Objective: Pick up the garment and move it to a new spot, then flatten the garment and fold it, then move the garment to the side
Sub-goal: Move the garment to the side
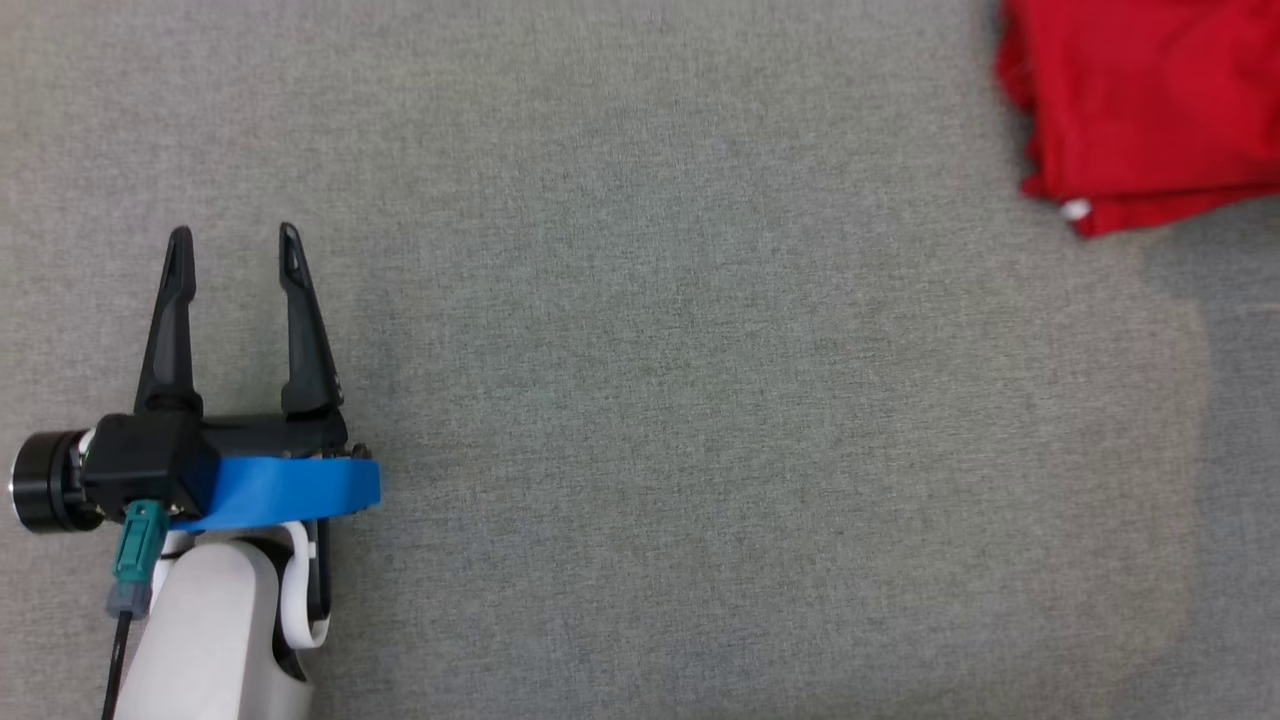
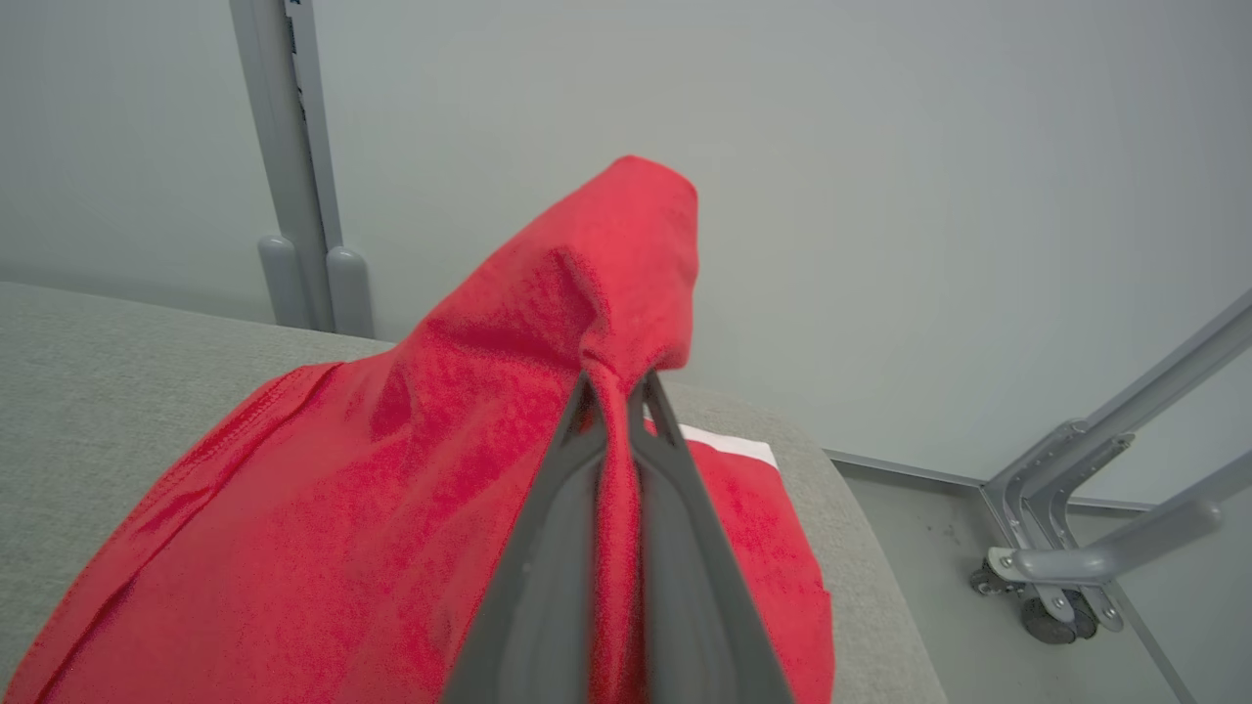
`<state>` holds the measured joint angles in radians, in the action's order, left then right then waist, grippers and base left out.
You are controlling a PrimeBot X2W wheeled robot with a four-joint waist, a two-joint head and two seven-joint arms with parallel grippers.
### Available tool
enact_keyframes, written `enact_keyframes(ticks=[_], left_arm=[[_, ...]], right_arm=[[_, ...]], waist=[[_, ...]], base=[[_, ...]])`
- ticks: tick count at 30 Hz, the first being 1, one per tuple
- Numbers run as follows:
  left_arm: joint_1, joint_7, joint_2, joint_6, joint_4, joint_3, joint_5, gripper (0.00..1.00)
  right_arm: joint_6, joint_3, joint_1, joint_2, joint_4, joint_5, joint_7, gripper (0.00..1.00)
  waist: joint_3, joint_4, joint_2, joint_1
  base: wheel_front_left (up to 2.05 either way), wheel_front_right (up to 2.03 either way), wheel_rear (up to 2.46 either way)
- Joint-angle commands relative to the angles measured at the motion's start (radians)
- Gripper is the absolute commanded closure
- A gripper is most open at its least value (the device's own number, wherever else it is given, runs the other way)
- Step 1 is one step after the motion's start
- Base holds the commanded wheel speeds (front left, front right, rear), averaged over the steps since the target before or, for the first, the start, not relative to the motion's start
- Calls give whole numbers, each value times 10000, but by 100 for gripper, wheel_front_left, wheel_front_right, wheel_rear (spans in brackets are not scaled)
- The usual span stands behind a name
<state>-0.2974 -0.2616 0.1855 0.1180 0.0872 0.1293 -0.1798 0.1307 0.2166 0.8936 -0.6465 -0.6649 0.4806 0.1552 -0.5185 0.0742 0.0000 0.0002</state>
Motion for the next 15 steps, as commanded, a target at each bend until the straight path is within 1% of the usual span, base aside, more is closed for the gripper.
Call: enact_keyframes(ticks=[1, 4, 8, 9, 11, 15], left_arm=[[-293, -41, 72, 16, -94, 24, 85, 0], [-500, -24, 159, 14, -188, 98, 206, 0], [-621, 37, 243, 50, -389, 166, 306, 0], [-621, 37, 243, 50, -389, 166, 306, 0], [-642, 72, 261, 60, -481, 193, 318, 0], [-631, 127, 337, 110, -659, 215, 342, 0]], right_arm=[[3, -54, 226, -357, -225, 135, 22, 100], [2, -91, 558, -974, -672, 278, -35, 100], [2, -148, 959, -1522, -1378, 230, -143, 100], [2, -148, 959, -1522, -1378, 230, -143, 100], [3, -92, 1178, -1671, -1793, 148, -247, 100], [2, -10, 1613, -1761, -2620, 65, -371, 100]], waist=[[-175, -39, 0, -2], [-383, 0, 0, -2], [-570, 35, 0, -2], [-570, 35, 0, -2], [-619, 18, 0, -2], [-703, -36, 0, -2]], base=[[0, 0, 0], [0, 0, 0], [0, 0, 0], [0, 0, 0], [0, 0, 0], [0, 0, 0]])
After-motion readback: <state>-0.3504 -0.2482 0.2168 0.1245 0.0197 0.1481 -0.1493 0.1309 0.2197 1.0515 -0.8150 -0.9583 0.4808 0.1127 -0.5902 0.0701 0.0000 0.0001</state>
